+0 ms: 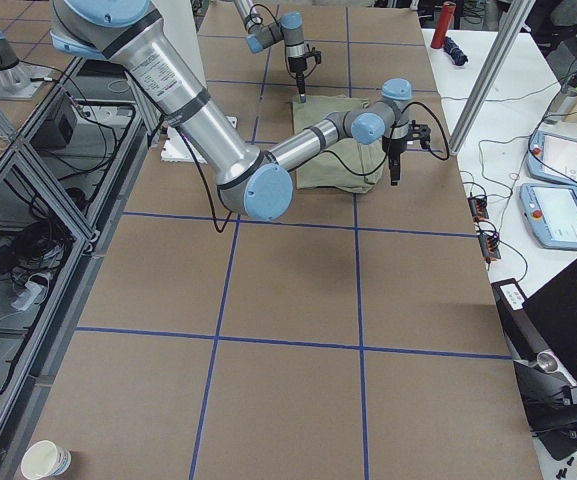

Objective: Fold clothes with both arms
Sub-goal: 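Lower the left gripper to the folded shirt's near edge and grasp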

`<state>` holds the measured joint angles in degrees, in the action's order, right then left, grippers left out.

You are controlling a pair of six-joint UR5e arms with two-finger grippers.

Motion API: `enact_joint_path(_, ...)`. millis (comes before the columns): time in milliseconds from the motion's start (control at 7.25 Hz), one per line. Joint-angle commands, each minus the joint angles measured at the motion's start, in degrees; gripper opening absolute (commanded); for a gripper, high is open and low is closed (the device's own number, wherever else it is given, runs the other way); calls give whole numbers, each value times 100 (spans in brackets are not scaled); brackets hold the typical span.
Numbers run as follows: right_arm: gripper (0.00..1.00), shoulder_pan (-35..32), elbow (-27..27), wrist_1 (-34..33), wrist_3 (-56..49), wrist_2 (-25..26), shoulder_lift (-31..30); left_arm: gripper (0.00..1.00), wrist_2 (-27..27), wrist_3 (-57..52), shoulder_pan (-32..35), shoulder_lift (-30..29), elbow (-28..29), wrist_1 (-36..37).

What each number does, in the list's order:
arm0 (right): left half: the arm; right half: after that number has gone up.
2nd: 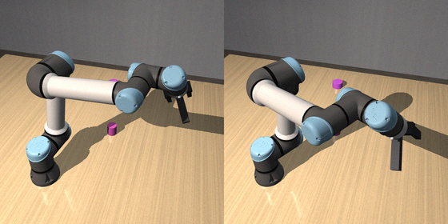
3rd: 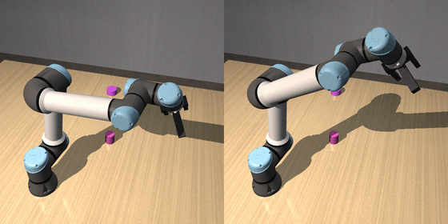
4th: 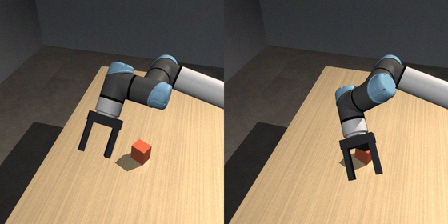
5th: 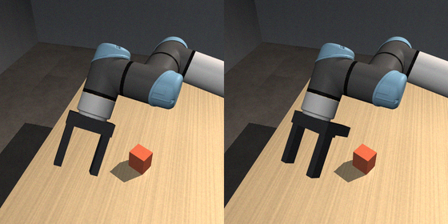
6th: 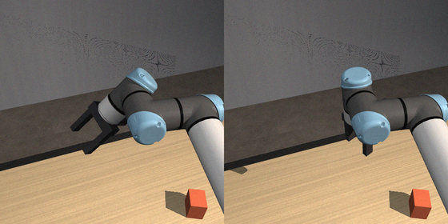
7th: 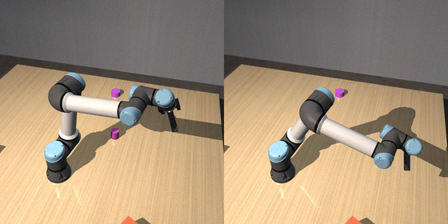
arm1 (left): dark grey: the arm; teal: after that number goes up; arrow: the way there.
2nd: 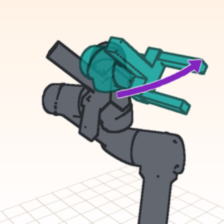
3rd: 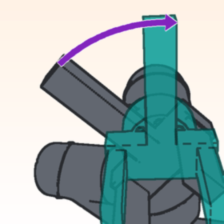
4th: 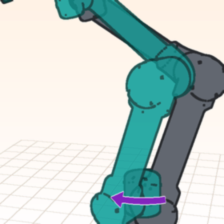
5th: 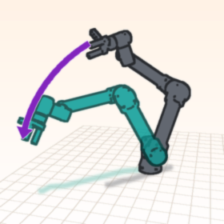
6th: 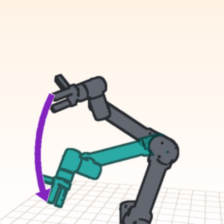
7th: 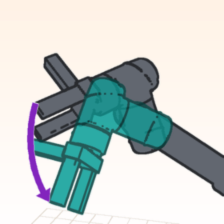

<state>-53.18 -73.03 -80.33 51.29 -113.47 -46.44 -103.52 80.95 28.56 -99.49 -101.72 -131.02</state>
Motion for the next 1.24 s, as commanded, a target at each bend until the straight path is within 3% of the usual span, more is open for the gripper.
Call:
enact_joint_path(0, 100, 0, -9, 0, 12, 0, 4, 34, 7, 0, -61, 0, 12, 7)
enact_joint_path(138, 100, 0, -9, 0, 13, 0, 4, 8, 7, 0, -62, 9, 12, 7)
enact_joint_path(276, 100, 0, -9, 0, 13, 0, 4, 0, -2, -61, -53, 61, -5, 7)
enact_joint_path(552, 100, 9, -9, 0, 13, 0, 4, 0, -11, -1205, 278, 61, 30, 68)
enact_joint_path(690, 100, 9, -9, 0, 21, 0, 4, 0, -37, -1944, 838, 53, 308, 86)
enact_joint_path(828, 100, 9, -9, 0, 21, 0, 12, 0, -46, -2639, 1340, -34, 703, 86)
enact_joint_path(1103, 100, 9, -18, 0, 21, 0, 12, 0, -37, -3346, 2080, -1162, 2113, 95)
